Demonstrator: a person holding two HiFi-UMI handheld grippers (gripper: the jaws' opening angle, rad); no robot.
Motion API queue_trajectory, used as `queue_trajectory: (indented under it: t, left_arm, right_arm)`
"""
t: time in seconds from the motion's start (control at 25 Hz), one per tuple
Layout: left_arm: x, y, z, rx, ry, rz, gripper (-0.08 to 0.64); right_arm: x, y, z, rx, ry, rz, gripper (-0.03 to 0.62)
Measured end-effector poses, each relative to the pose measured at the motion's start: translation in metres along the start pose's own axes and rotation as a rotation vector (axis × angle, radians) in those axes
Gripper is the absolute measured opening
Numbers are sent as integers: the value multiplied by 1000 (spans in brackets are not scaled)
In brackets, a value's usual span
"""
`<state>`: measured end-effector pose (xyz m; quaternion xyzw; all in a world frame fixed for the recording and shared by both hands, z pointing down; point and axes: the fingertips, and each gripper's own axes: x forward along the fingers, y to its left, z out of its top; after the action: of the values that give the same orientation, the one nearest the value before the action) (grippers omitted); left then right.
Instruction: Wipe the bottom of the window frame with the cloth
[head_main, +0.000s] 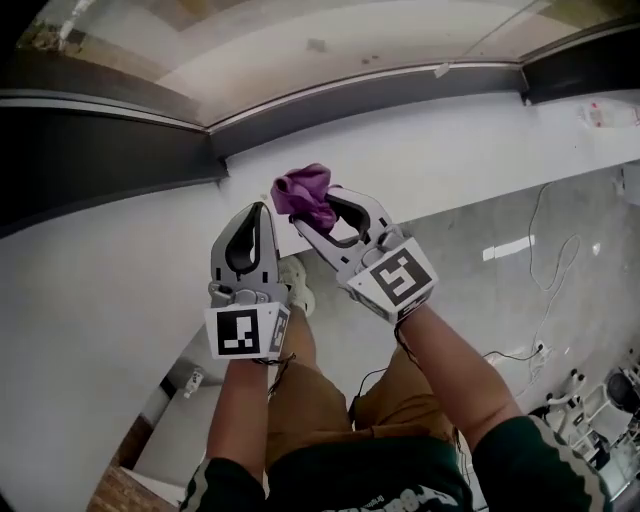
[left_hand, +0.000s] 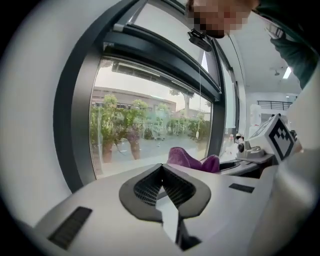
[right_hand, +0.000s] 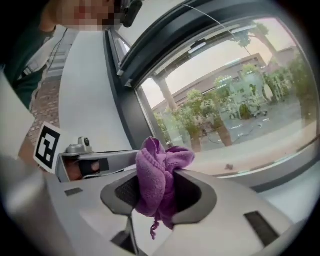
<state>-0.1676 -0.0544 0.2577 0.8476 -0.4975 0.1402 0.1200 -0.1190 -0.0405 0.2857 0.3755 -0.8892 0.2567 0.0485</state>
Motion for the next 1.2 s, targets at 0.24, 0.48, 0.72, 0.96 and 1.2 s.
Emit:
queue_trajectory:
  t: [0.24, 0.48, 0.72, 0.96, 1.2]
  left_arm:
    - [10, 27, -77, -18, 31, 2, 9]
    - [22, 73, -121, -86, 15, 89, 9]
    - [42, 102, -146, -104, 35, 140, 9]
    - [40, 116, -163, -119, 36, 206, 9]
    - [36, 126, -171, -132, 46, 234, 9]
  right_arm:
    - [44, -26, -81, 9, 91, -31, 173]
    - [101, -42, -129, 1, 175, -30, 173]
    - [169, -36, -157, -28, 263, 16, 173]
    - [197, -34, -178, -36, 307, 26, 173]
    - [221, -32, -177, -68, 322, 66, 173]
